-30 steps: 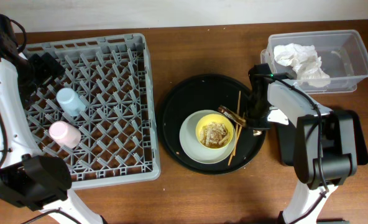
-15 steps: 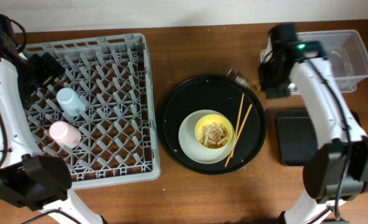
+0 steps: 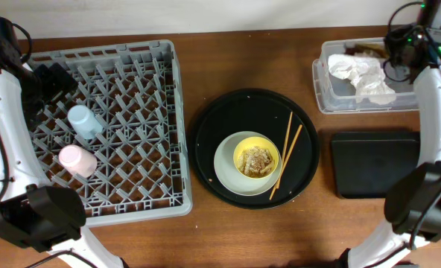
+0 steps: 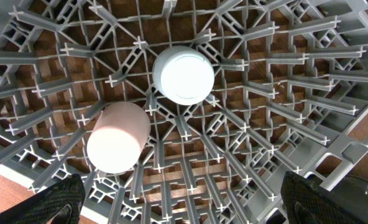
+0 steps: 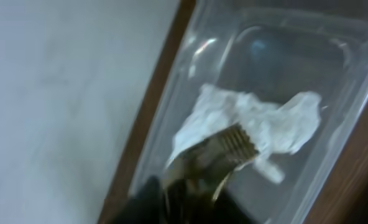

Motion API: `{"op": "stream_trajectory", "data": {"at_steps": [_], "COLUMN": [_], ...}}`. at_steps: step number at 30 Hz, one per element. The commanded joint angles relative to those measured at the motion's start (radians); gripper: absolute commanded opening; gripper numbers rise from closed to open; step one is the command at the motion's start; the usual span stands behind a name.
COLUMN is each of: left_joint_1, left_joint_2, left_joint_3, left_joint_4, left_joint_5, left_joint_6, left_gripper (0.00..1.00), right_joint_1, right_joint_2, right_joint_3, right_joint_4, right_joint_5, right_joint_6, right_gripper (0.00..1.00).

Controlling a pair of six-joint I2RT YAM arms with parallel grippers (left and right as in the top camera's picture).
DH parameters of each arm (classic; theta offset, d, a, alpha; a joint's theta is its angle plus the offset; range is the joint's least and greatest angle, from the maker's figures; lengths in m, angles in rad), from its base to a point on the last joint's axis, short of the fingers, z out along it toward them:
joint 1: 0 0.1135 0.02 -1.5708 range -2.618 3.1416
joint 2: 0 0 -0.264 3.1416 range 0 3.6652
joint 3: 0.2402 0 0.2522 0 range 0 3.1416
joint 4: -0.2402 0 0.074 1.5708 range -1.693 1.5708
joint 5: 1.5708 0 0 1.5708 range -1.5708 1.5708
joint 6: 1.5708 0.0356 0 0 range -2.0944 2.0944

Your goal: Sort waste into correct bins and load items into the dishwasher rack

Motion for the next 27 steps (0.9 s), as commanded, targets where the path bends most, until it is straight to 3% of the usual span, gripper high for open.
{"op": "stream_trajectory", "data": {"at_steps": [1, 2, 8, 12, 16, 20, 23, 25, 27], "left_joint_1": [0.004, 0.004, 0.004, 0.004, 0.004, 0.004, 0.004, 0.004, 0.004], "left_joint_2": [-0.008, -0.008, -0.008, -0.008, -0.008, -0.008, -0.008, -0.008, -0.008], "left_joint_3": [0.005, 0.005, 0.005, 0.005, 0.005, 0.005, 0.005, 0.005, 0.005], "left_joint_4": [0.002, 0.002, 0.002, 0.002, 0.002, 0.002, 0.002, 0.002, 0.002], "left_joint_5": [-0.004, -0.004, -0.004, -0.004, -0.004, -0.004, -0.004, -0.004, -0.004], "left_joint_6": [0.012, 0.012, 0.012, 0.012, 0.012, 0.012, 0.012, 0.012, 0.012], "left_gripper": [0.99, 0.99, 0.99, 0.99, 0.99, 0.99, 0.99, 0.99, 1.0], "right_joint_1": [-0.046, -0.053, -0.056, -0.056, -0.053, -0.053, -0.052, -0.042, -0.021], "right_joint_2": [0.075, 0.08, 0.069, 0.064, 0.063, 0.062, 0.062, 0.05, 0.04], "right_joint_3": [0.015, 0.015, 0.125, 0.36, 0.65, 0.916, 1.017, 1.017, 1.015], "right_joint_4": [0.03, 0.031, -0.063, -0.276, -0.542, -0.845, -0.997, -0.997, -0.997], "right_joint_5": [-0.043, -0.067, -0.194, -0.263, -0.267, -0.34, -0.446, -0.575, -0.663], "right_joint_6": [-0.175, -0.219, -0.34, -0.352, -0.503, -0.554, -0.563, -0.685, -0.706], "right_gripper": [0.81, 0.89, 0.99, 0.99, 0.99, 0.99, 0.99, 0.99, 0.99]}}
